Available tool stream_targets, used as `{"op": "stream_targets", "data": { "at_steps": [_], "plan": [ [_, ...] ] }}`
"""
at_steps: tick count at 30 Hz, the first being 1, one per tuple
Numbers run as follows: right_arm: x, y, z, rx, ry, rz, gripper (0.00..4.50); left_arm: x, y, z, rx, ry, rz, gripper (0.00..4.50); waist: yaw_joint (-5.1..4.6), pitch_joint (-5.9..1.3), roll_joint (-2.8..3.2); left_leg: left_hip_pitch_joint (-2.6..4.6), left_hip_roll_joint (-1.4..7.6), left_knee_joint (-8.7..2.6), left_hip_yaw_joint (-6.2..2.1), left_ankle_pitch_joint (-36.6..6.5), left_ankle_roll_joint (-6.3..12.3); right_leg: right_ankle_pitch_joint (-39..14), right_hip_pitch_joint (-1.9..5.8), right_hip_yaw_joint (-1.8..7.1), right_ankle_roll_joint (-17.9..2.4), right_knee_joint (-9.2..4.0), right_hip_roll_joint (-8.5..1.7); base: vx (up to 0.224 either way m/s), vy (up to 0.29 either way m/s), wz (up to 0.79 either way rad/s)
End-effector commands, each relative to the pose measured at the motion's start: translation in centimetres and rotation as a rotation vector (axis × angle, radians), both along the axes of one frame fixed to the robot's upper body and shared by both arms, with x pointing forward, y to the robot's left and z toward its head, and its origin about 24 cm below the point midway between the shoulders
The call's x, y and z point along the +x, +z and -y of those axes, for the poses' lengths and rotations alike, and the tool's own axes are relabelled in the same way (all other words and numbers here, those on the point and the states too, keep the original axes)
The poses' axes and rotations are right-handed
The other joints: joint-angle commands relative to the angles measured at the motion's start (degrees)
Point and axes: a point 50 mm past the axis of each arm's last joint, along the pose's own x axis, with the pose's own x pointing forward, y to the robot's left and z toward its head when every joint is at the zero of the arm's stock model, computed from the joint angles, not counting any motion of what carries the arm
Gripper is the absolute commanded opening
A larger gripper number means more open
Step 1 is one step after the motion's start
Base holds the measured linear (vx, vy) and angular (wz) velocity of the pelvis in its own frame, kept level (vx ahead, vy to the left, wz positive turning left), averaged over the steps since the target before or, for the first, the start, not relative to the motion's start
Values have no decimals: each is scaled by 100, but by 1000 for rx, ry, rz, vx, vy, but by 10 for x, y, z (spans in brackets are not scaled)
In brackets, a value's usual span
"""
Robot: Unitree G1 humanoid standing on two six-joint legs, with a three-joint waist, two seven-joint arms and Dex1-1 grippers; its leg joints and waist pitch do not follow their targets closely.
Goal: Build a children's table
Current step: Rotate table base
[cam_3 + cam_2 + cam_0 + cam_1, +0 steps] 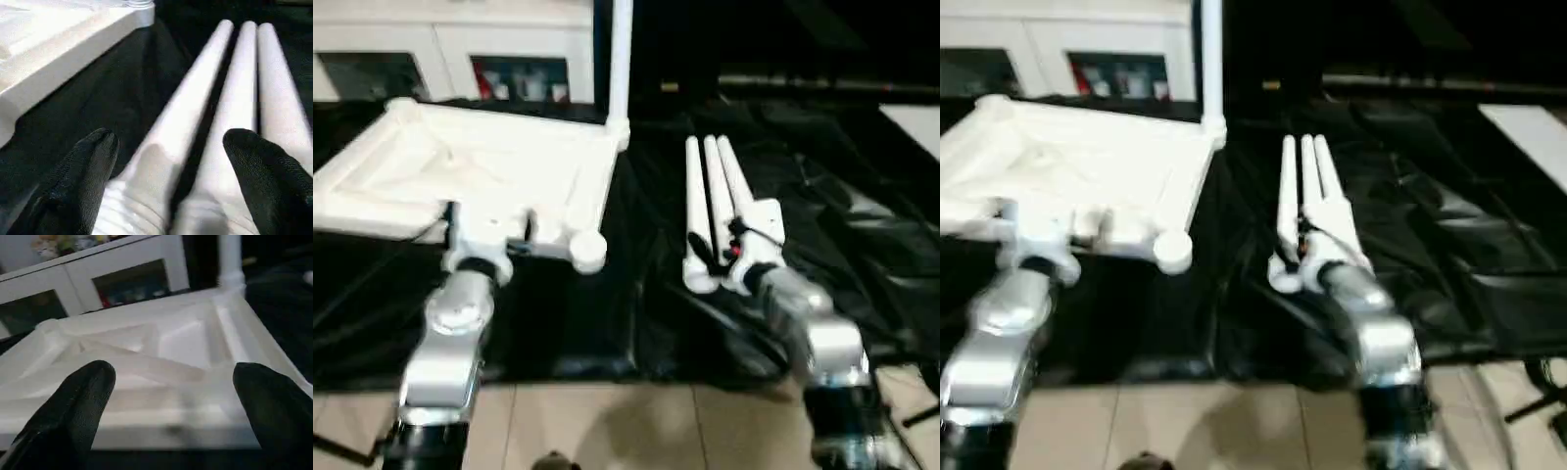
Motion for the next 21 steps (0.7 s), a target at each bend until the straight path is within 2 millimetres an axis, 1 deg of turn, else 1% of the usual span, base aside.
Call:
{"op": "stream_targets", "data": {
  "at_steps": [1,2,3,4,5,6,7,8,9,11,12,13,14,15,16,17,18,19,20,21],
  "plan": [
    [12,6,-7,-13,25,-23,408,1,4,6,-8,-77,-7,449,23,-232,30,173,151,-337,-21,-2196,-349,-3707,104,209,-210,-906,-528,-139,-23,-18],
    [17,7,-9,-9,38,-37,418,2,3,10,-11,-121,-21,450,-32,-217,41,219,206,-403,-71,-2895,-505,-3546,88,113,-261,-889,-472,-124,8,-18],
    [20,8,-11,-5,46,-45,424,2,2,12,-12,-147,-30,450,-82,-198,99,296,277,-520,-149,-3771,-605,-3099,134,54,-378,-864,-435,-124,8,-18],
    [27,10,-13,-36,51,-47,428,2,3,18,-2,-210,-41,450,-65,-204,78,326,310,-550,-147,-3917,-610,-2890,134,67,-440,-855,-444,-102,23,-11],
    [28,10,-13,-40,52,-47,437,2,3,18,1,-218,-41,450,-64,-204,102,333,319,-575,-157,-4023,-640,-2693,142,69,-518,-813,-458,-82,35,-5],
    [36,14,-15,-75,50,-42,445,1,6,24,29,-275,-38,450,-57,-191,91,333,326,-627,-127,-4076,-685,-2434,158,82,-584,-817,-464,-82,35,-5],
    [36,14,-15,-76,50,-42,445,1,7,24,30,-276,-38,450,-41,-193,81,337,320,-626,-121,-4076,-714,-2433,147,89,-609,-812,-495,-69,37,-5],
    [39,17,-17,-84,57,-30,445,2,8,25,37,-270,-34,450,-43,-190,35,349,296,-604,-82,-3987,-728,-2526,127,98,-625,-846,-528,-65,37,-6],
    [41,19,-18,-88,61,-25,445,2,9,25,39,-260,-31,450,-21,-192,31,360,278,-566,-35,-3729,-714,-2651,109,103,-597,-885,-571,-65,37,-6],
    [43,27,-21,-102,61,22,445,7,13,21,-22,-190,0,450,-20,-200,-92,335,279,-558,0,-3447,-649,-2671,140,80,-566,-905,-596,-55,37,-7],
    [40,30,-24,-130,87,85,445,10,15,14,-44,-99,52,450,3,-209,-103,330,310,-578,24,-3207,-630,-2449,148,77,-578,-888,-598,-52,37,-7],
    [39,30,-25,-135,91,94,445,10,16,14,-48,-88,63,450,3,-209,-103,330,310,-578,24,-3207,-630,-2449,148,77,-578,-888,-598,0,0,0],
    [36,28,-26,-143,99,128,445,10,17,10,-70,-30,81,450,15,-214,-64,291,327,-612,19,-3097,-652,-2137,194,71,-584,-855,-586,0,0,0],
    [29,25,-28,-122,105,156,445,8,17,6,-95,22,91,450,15,-204,-93,283,328,-640,32,-3042,-648,-1875,186,79,-558,-843,-554,0,0,0],
    [29,25,-28,-122,105,156,445,8,17,6,-95,22,91,450,27,-204,-99,308,321,-635,46,-3083,-635,-1965,162,81,-535,-867,-561,0,0,0],
    [25,23,-29,-88,108,160,445,7,16,7,-118,24,81,450,24,-205,-105,336,314,-616,54,-3139,-623,-2068,135,84,-530,-878,-561,0,0,0],
    [16,21,-28,-21,125,172,445,5,15,8,-104,14,82,450,36,-202,-133,357,313,-598,80,-3160,-566,-2200,122,82,-488,-918,-578,0,0,0],
    [14,20,-28,-5,129,175,445,5,15,8,-99,13,80,450,57,-196,-132,375,320,-592,90,-3174,-544,-2260,106,83,-456,-941,-589,0,0,0],
    [4,17,-19,14,110,192,445,2,12,7,-80,15,86,450,70,-193,-106,398,325,-589,93,-3244,-533,-2369,87,80,-423,-952,-590,0,0,0],
    [1,15,-15,16,93,193,445,0,11,7,-72,18,89,450,95,-186,-66,408,345,-614,93,-3343,-561,-2338,90,77,-372,-979,-576,0,0,0]
  ]
}}
